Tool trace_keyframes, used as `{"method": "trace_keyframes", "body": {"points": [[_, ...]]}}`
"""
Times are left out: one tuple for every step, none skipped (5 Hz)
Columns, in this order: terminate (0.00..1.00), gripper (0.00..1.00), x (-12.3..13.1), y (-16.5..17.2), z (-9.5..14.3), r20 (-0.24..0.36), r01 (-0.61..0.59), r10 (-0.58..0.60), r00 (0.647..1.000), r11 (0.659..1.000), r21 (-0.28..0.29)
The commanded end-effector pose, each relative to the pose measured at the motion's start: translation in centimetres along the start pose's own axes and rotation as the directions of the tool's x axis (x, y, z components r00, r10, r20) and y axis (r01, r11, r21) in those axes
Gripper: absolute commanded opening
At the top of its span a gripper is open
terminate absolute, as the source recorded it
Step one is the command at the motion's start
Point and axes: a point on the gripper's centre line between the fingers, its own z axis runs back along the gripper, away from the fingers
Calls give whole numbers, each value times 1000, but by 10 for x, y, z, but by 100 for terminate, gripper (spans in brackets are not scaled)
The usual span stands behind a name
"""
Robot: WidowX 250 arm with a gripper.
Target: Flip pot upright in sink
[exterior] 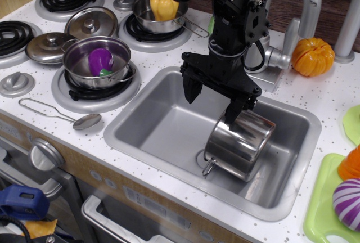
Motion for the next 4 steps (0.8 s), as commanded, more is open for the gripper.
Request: {"method": "trace_keyframes", "body": {"points": [[0,100,0,0,0,0,0,0,1000,1000,0],[0,100,1,5,4,57,-58,71,996,975,-212],[0,100,4,7,9,72,-114,158,985,901,-418],[0,100,7,4,10,82,-118,175,981,880,-461]]}}
